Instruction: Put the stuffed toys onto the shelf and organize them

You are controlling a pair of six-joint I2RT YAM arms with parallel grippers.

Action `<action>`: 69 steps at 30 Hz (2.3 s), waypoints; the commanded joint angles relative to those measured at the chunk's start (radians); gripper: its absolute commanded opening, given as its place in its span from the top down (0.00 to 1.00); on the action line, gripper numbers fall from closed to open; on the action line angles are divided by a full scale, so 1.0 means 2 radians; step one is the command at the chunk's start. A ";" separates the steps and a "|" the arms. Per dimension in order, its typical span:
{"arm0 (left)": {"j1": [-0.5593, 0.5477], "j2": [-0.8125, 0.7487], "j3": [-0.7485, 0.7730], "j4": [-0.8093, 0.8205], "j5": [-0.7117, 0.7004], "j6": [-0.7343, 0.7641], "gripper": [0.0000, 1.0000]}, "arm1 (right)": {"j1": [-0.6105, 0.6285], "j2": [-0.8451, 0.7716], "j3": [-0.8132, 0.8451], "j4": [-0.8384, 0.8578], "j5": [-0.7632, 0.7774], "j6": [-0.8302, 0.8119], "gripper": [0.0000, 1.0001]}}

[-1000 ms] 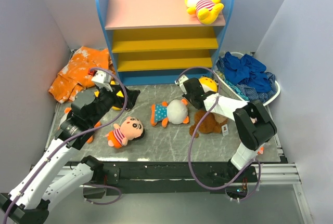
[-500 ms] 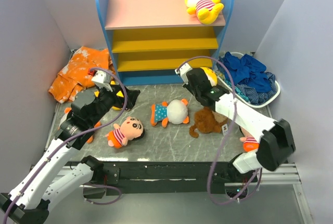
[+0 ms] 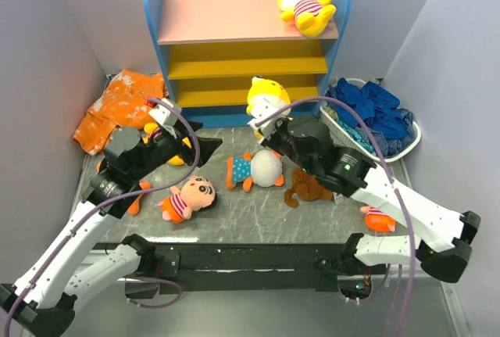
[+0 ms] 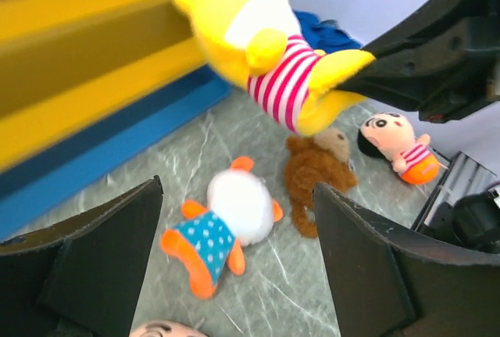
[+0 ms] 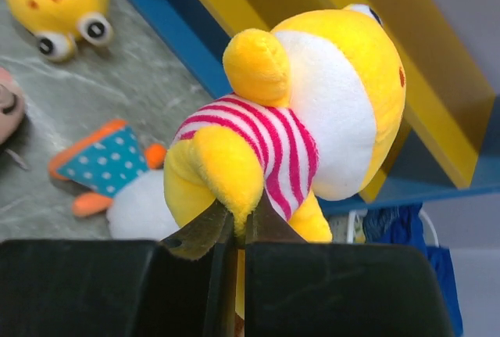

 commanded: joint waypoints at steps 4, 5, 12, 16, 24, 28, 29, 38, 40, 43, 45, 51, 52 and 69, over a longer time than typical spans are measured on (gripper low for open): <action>-0.002 0.040 0.082 0.027 0.066 0.039 0.13 | 0.044 -0.028 0.038 0.044 0.004 -0.037 1.00; -0.002 0.044 0.094 0.028 0.071 0.041 0.13 | 0.049 -0.026 0.046 0.044 0.011 -0.039 1.00; -0.004 0.079 0.121 0.047 0.132 0.062 0.11 | 0.061 -0.015 0.082 0.044 -0.004 -0.036 1.00; -0.011 0.083 0.118 0.070 0.126 0.084 0.12 | 0.062 -0.014 0.095 0.043 -0.018 -0.025 1.00; -0.036 0.100 0.130 0.102 0.117 0.120 0.15 | 0.063 -0.012 0.099 0.047 -0.030 -0.009 1.00; -0.071 0.126 0.151 0.090 0.088 0.156 0.18 | 0.062 -0.009 0.101 0.048 -0.027 -0.004 1.00; -0.085 0.135 0.154 0.088 0.078 0.169 0.20 | 0.062 -0.008 0.101 0.050 -0.023 -0.003 1.00; -0.124 0.162 0.155 0.100 -0.010 0.212 0.76 | 0.062 -0.015 0.099 0.057 -0.030 0.001 1.00; -0.125 0.162 0.148 0.106 -0.010 0.211 0.85 | 0.063 -0.017 0.096 0.059 -0.028 0.000 0.98; -0.125 0.156 0.141 0.129 -0.013 0.203 0.99 | 0.062 -0.024 0.089 0.072 -0.021 0.004 0.80; -0.125 0.153 0.138 0.140 -0.022 0.198 0.99 | 0.061 -0.031 0.086 0.088 -0.010 0.014 0.67; -0.117 0.159 0.132 0.211 -0.082 0.136 0.99 | 0.061 -0.072 0.079 0.116 0.035 0.077 0.36; -0.111 0.165 0.150 0.214 -0.083 0.128 0.99 | 0.061 -0.095 0.066 0.124 0.036 0.086 0.32; 0.010 0.338 0.394 0.302 0.004 0.012 0.99 | 0.061 -0.222 -0.009 0.148 0.068 0.150 0.00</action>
